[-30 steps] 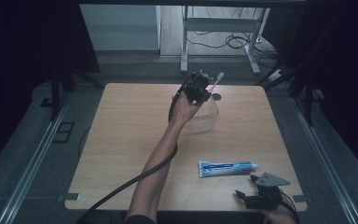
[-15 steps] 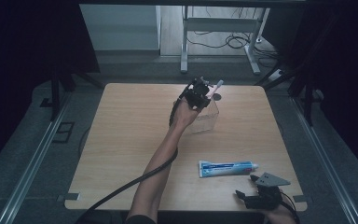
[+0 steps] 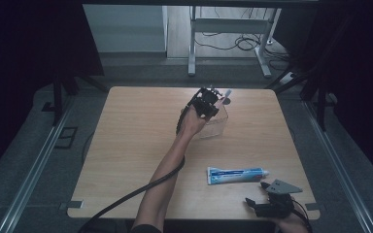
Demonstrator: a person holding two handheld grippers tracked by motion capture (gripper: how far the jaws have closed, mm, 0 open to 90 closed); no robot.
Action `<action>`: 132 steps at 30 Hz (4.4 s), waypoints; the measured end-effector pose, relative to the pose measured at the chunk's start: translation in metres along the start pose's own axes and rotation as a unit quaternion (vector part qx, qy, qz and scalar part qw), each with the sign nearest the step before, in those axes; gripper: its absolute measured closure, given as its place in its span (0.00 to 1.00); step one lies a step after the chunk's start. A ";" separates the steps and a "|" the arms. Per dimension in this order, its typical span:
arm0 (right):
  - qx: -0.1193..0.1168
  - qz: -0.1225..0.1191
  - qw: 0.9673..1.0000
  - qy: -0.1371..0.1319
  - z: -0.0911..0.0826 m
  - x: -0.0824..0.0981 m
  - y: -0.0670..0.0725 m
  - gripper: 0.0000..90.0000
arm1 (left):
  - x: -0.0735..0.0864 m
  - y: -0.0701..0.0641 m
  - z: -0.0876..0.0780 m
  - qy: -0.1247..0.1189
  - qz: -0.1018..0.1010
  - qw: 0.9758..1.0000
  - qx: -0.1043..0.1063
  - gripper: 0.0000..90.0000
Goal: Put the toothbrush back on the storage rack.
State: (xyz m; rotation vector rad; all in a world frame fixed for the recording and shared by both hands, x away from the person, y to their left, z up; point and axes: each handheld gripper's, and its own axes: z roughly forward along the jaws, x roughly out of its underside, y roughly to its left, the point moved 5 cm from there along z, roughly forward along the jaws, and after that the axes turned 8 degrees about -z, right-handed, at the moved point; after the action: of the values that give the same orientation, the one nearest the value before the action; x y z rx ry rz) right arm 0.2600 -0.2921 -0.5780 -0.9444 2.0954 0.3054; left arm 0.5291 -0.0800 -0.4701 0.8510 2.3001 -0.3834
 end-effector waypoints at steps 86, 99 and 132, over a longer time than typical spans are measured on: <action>0.002 -0.001 1.000 -0.003 0.000 0.000 0.000 0.14 | 0.060 -0.002 -0.080 -0.036 -0.006 0.999 0.035 0.15; 0.002 0.001 1.000 -0.003 0.000 0.000 0.000 0.14 | 0.090 0.004 -0.091 -0.041 -0.012 0.999 0.031 0.14; 0.005 0.003 1.000 -0.004 0.001 0.000 0.000 0.14 | 0.185 0.011 -0.110 -0.050 -0.023 0.998 0.010 0.14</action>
State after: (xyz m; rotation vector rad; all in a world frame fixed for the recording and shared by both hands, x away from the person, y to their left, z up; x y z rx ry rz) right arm 0.2606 -0.2915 -0.5786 -0.9295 2.0906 0.3013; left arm 0.3772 0.0667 -0.5111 0.7727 2.2305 -0.4605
